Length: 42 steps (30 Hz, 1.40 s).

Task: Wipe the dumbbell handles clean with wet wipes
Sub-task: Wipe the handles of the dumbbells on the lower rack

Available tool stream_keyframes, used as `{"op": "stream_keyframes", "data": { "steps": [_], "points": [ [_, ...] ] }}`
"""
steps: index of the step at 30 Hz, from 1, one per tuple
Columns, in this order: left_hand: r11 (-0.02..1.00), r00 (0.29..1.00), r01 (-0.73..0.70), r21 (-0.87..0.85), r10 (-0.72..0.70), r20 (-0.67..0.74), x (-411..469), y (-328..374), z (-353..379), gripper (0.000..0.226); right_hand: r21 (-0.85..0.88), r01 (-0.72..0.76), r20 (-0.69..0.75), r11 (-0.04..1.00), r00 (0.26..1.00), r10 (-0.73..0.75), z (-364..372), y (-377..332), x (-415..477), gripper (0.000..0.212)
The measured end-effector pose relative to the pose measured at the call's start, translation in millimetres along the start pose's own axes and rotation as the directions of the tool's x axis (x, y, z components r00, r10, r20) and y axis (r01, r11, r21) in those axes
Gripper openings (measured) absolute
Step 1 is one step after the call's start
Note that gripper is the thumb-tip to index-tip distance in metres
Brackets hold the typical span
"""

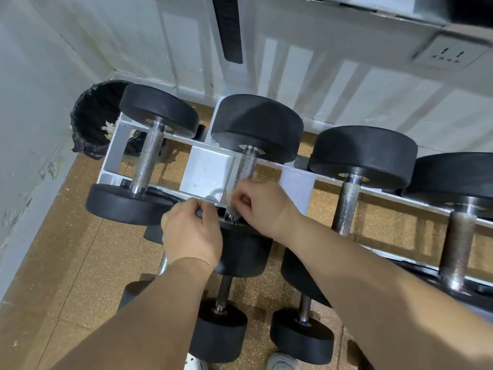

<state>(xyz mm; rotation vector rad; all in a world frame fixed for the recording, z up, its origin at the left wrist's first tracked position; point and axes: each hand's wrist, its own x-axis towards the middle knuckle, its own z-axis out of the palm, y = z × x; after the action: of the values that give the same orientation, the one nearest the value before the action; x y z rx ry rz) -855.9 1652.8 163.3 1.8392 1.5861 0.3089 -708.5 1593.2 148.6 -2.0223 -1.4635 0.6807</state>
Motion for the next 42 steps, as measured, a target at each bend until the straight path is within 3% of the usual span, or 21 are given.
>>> {"op": "stream_keyframes", "data": {
  "steps": [1, 3, 5, 7, 8, 10, 12, 14, 17, 20, 22, 24, 26, 29, 31, 33, 35, 38, 42],
  "points": [
    [1.0, 1.0, 0.002, -0.001, -0.002, 0.002, -0.3, -0.3, -0.6, 0.033, -0.012, 0.032, 0.068, 0.999, 0.997, -0.031, -1.2, 1.4, -3.0, 0.006],
    [1.0, 1.0, 0.026, 0.006, -0.027, 0.016, -1.2, 0.6, -1.8, 0.033, -0.049, 0.042, 0.054, 0.998, 0.998, -0.039, -4.2, 8.2, 3.5, 0.009],
    [0.999, 0.998, 0.048, 0.009, -0.049, 0.03, -1.6, 1.2, -2.7, 0.03, -0.047, -0.044, -0.121, 0.998, 0.992, 0.038, -5.9, 13.6, 18.9, 0.013],
    [0.999, 0.998, 0.045, 0.015, -0.046, 0.03, -0.6, 1.7, -2.5, 0.029, 0.096, -0.177, -0.3, 0.979, 0.933, 0.198, -7.6, 15.5, 29.7, 0.013],
    [0.999, 0.998, 0.048, 0.026, -0.049, 0.031, 0.1, 2.2, -2.0, 0.029, 0.175, -0.209, -0.322, 0.962, 0.911, 0.257, -6.4, 15.0, 30.3, 0.012],
    [0.997, 0.998, 0.055, 0.045, -0.056, 0.028, 0.7, 2.1, -0.4, 0.028, 0.202, -0.208, -0.214, 0.957, 0.944, 0.25, -0.5, 10.9, 18.5, 0.009],
    [0.998, 0.999, 0.049, 0.048, -0.05, 0.02, 0.9, 2.0, 0.3, 0.027, 0.086, -0.098, -0.023, 0.991, 0.995, 0.1, 5.4, 3.7, -0.4, 0.005],
    [0.998, 0.999, 0.042, 0.046, -0.043, 0.02, 1.1, 1.5, 0.5, 0.027, -0.007, 0.003, 0.104, 1.0, 0.995, -0.002, 4.3, 6.0, -4.2, 0.006],
    [0.998, 0.999, 0.036, 0.055, -0.037, 0.024, 2.4, 0.2, 0.8, 0.026, -0.08, -0.016, -0.058, 0.997, 0.998, 0.011, -2.3, 12.2, 22.9, 0.011],
    [0.998, 0.998, 0.046, 0.049, -0.047, 0.029, 1.9, 0.1, 0.1, 0.026, 0.066, -0.148, -0.351, 0.987, 0.922, 0.162, -4.5, 10.9, 38.5, 0.012],
    [0.997, 0.998, 0.051, 0.049, -0.053, 0.032, 1.3, -0.8, 0.4, 0.027, 0.097, -0.129, -0.319, 0.987, 0.935, 0.154, 1.5, 8.1, 29.0, 0.01],
    [0.998, 0.999, 0.042, 0.045, -0.043, 0.03, 1.1, -0.1, -0.1, 0.03, 0.057, -0.054, -0.1, 0.997, 0.993, 0.06, 7.4, 3.4, 11.1, 0.006],
    [0.999, 0.999, 0.034, 0.043, -0.035, 0.024, 0.9, 0.8, -1.0, 0.032, 0.003, 0.022, 0.076, 1.0, 0.997, -0.022, 8.3, 4.0, 2.1, 0.004],
    [0.999, 0.999, 0.04, 0.023, -0.04, 0.024, 0.8, 0.3, -1.2, 0.035, -0.062, 0.019, -0.048, 0.998, 0.999, -0.022, 1.8, 8.5, 18.6, 0.009],
    [0.999, 0.999, 0.034, 0.002, -0.034, 0.024, 1.0, -1.4, -0.9, 0.037, 0.029, -0.087, -0.228, 0.996, 0.969, 0.092, -3.2, 11.0, 31.6, 0.01],
    [0.999, 0.999, 0.033, -0.002, -0.033, 0.025, 1.6, -1.8, -0.7, 0.037, 0.183, -0.145, -0.317, 0.972, 0.927, 0.198, -1.6, 10.7, 34.0, 0.009],
    [0.998, 0.998, 0.051, 0.022, -0.052, 0.042, 0.7, -0.7, -0.7, 0.032, 0.274, -0.173, -0.274, 0.946, 0.929, 0.249, 3.9, 9.5, 23.3, 0.009],
    [0.998, 0.996, 0.061, 0.035, -0.063, 0.07, 1.1, 1.9, -1.6, 0.02, 0.23, -0.141, -0.155, 0.963, 0.972, 0.179, 5.7, 9.5, 11.0, 0.008],
    [0.998, 0.996, 0.056, 0.009, -0.056, 0.065, 0.9, 1.6, -2.2, 0.025, 0.095, -0.086, -0.292, 0.992, 0.95, 0.11, -1.7, 13.9, 30.1, 0.007]
  ]
}}
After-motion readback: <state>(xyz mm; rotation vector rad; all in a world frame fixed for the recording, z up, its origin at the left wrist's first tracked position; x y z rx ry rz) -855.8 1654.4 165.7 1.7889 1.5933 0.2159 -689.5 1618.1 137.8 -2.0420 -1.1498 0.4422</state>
